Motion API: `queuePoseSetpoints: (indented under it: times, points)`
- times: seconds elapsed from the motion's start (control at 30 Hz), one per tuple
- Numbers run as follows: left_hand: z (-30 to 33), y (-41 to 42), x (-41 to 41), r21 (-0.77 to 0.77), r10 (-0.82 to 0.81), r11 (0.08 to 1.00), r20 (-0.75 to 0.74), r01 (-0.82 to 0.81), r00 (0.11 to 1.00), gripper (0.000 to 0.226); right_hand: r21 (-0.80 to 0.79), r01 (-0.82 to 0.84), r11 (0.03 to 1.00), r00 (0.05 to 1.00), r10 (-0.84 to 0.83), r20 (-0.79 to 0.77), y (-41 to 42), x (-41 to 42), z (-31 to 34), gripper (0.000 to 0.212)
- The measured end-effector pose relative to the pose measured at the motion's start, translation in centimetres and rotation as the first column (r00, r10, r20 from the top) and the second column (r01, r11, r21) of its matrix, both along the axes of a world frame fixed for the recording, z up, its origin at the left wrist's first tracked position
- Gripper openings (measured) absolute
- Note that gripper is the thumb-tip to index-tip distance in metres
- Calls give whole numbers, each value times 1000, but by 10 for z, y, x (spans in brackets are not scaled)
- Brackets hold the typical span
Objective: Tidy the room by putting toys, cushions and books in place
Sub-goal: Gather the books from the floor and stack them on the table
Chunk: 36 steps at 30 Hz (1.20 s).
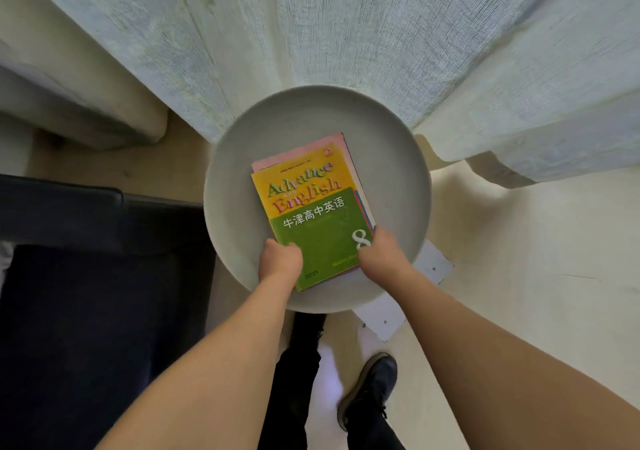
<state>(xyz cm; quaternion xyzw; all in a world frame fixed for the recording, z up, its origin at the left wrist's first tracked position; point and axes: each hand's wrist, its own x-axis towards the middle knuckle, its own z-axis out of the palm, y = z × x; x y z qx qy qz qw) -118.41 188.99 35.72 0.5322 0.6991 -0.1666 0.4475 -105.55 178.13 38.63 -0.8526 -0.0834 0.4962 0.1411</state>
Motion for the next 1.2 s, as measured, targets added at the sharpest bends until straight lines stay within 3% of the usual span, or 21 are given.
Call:
queuePoseSetpoints:
  times: [0.1,0.17,0.33,0.47,0.67,0.8,1.0,1.2]
  points:
    - [65,-1,4,70,-219,974,33,216,975,44,23,15,1000,1000,-15,26,-14,-3,65,33]
    - [109,-6,11,145,-400,912,112,384,910,45,46,45,998,998,-47,44,-26,-7,110,34]
    - [200,-41,29,295,-748,660,170,691,642,45,147,206,967,969,-222,105,-72,-25,202,27]
    - [232,-73,38,287,-904,428,135,857,406,39,130,261,956,959,-273,76,-119,-41,248,48]
    - [276,-147,63,300,-987,160,73,940,145,41,124,436,891,888,-449,98,-228,-51,290,47]
    - [297,-232,78,328,-994,95,89,940,69,45,116,509,853,835,-522,172,-325,-61,302,60]
    - [321,-412,71,375,-990,-69,86,925,-108,42,127,661,740,711,-671,210,-497,-107,314,60]
    - [328,-595,48,417,-911,-365,24,833,-411,40,143,813,564,524,-816,244,-666,-163,324,58]
